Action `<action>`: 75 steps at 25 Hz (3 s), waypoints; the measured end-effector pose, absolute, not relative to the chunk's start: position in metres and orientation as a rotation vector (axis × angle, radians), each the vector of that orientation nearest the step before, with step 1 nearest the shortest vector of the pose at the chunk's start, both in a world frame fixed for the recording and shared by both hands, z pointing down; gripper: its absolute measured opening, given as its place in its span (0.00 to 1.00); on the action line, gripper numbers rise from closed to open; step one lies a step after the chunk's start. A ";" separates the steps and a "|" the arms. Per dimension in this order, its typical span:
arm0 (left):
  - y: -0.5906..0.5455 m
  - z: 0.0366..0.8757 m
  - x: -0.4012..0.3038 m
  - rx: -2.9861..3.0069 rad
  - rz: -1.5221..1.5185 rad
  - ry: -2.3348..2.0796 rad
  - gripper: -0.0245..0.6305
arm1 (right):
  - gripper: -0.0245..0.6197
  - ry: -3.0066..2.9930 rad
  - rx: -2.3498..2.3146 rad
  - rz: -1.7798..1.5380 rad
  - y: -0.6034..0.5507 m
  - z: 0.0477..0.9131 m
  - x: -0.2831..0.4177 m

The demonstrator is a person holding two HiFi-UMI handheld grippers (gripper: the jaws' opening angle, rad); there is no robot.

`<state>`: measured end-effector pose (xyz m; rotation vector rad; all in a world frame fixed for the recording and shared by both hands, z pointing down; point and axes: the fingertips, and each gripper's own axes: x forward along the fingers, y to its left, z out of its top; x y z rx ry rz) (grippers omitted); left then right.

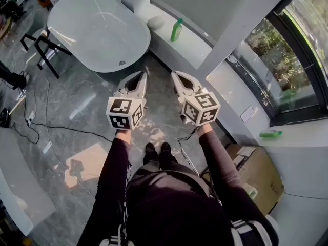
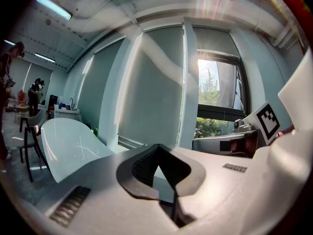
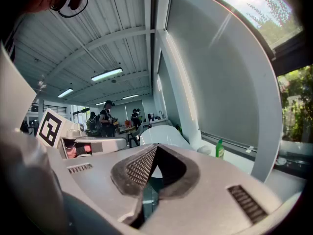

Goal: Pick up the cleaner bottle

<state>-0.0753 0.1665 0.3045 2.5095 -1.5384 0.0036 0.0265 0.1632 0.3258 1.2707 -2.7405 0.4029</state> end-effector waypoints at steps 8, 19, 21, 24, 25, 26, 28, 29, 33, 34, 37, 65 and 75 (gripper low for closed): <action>0.169 0.305 -0.075 2.507 0.008 -1.532 0.05 | 0.04 -2.743 1.275 0.415 0.166 0.326 0.028; 0.167 0.306 -0.078 2.520 0.019 -1.520 0.05 | 0.04 -2.747 1.248 0.424 0.166 0.330 0.018; 0.165 0.306 -0.081 2.526 0.020 -1.514 0.05 | 0.04 -2.746 1.256 0.430 0.165 0.331 0.015; 0.162 0.306 -0.085 2.533 0.019 -1.509 0.05 | 0.04 -2.734 1.268 0.424 0.163 0.332 0.011; 0.160 0.306 -0.087 2.534 0.019 -1.509 0.05 | 0.04 -2.728 1.274 0.421 0.163 0.332 0.011; 0.159 0.306 -0.089 2.536 0.020 -1.508 0.05 | 0.04 -2.723 1.282 0.419 0.162 0.333 0.010; 0.157 0.306 -0.092 2.540 0.024 -1.504 0.05 | 0.04 -2.718 1.299 0.419 0.161 0.332 0.008; 0.156 0.306 -0.093 2.544 0.024 -1.500 0.05 | 0.04 -2.717 1.308 0.421 0.160 0.332 0.007; 0.152 0.305 -0.093 2.558 0.016 -1.480 0.05 | 0.04 -2.715 1.337 0.429 0.156 0.332 0.008; 0.151 0.305 -0.093 2.561 0.012 -1.472 0.05 | 0.04 -2.712 1.342 0.431 0.155 0.332 0.009; 0.146 0.306 -0.091 2.565 0.010 -1.460 0.05 | 0.04 -2.698 1.350 0.430 0.151 0.335 0.011; -0.029 0.329 -0.043 2.533 0.034 -1.435 0.05 | 0.04 -2.638 1.359 0.519 -0.023 0.366 0.057; -0.098 0.335 -0.011 2.511 0.065 -1.446 0.05 | 0.04 -2.640 1.338 0.536 -0.087 0.369 0.083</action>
